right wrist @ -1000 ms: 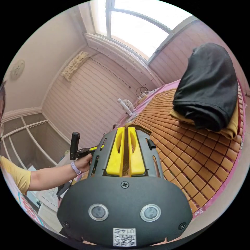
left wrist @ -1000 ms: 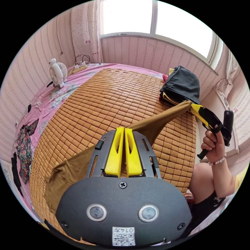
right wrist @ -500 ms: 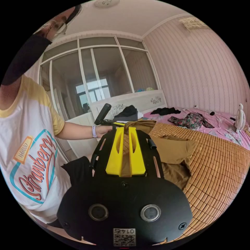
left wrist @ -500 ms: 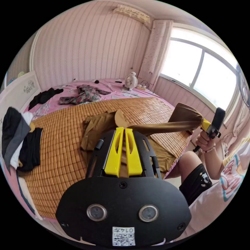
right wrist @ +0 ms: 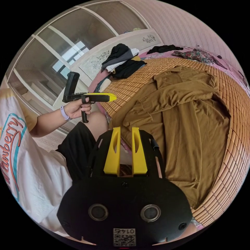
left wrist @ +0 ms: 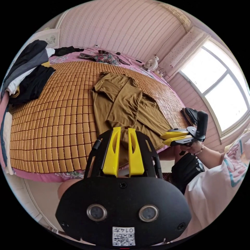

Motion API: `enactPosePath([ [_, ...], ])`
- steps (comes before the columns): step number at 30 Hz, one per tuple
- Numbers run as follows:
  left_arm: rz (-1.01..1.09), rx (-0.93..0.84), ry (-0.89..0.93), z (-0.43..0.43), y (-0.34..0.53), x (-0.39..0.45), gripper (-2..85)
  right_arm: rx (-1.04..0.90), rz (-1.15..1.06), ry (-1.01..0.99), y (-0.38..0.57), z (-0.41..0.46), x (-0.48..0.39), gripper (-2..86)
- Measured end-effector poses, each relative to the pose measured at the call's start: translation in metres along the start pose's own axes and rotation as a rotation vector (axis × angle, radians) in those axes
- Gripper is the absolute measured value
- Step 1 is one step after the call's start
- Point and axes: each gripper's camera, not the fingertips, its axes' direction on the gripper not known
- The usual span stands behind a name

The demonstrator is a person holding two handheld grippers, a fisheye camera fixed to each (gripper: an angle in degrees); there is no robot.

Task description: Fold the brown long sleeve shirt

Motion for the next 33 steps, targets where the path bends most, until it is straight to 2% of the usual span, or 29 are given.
enactPosePath([
  [4,0.115,-0.088,0.014,0.047,-0.003,0.032,7.9,0.035,0.109,0.031,-0.015,0.012,0.026,6.4],
  [7,0.188,-0.179,-0.109,0.08,-0.003,0.044,9.8,0.059,0.171,0.029,-0.018,0.015,0.042,6.4],
  [8,0.216,-0.244,-0.174,0.093,-0.003,0.046,8.5,0.054,0.182,0.03,-0.017,0.016,0.047,6.4],
  [12,0.303,-0.24,-0.257,0.088,-0.004,0.054,4.8,0.034,0.208,0.031,-0.01,0.016,0.063,6.3],
  [15,0.303,-0.163,-0.183,0.065,-0.014,0.054,1.6,0.043,0.236,0.018,-0.004,0.011,0.076,6.2],
  [21,0.284,0.101,0.177,-0.005,-0.057,0.072,0.2,0.138,0.294,0.031,0.0,-0.014,0.094,6.1],
  [23,0.193,0.211,0.314,-0.039,-0.056,0.055,0.1,0.157,0.278,0.042,-0.001,-0.021,0.094,6.2],
  [25,0.107,0.267,0.358,-0.062,-0.046,0.031,0.1,0.16,0.263,0.042,-0.003,-0.023,0.096,6.2],
  [27,0.018,0.285,0.317,-0.08,-0.03,0.005,0.4,0.148,0.254,0.02,-0.006,-0.017,0.099,6.3],
  [29,-0.132,0.283,0.126,-0.095,-0.004,-0.034,0.9,0.136,0.251,-0.001,-0.01,-0.008,0.101,6.3],
  [31,-0.299,0.244,0.038,-0.1,0.015,-0.068,1.2,0.116,0.245,-0.024,-0.015,0.002,0.101,6.4],
  [33,-0.444,0.233,0.027,-0.102,0.033,-0.097,1.6,0.087,0.217,-0.038,-0.024,0.016,0.097,6.6],
])
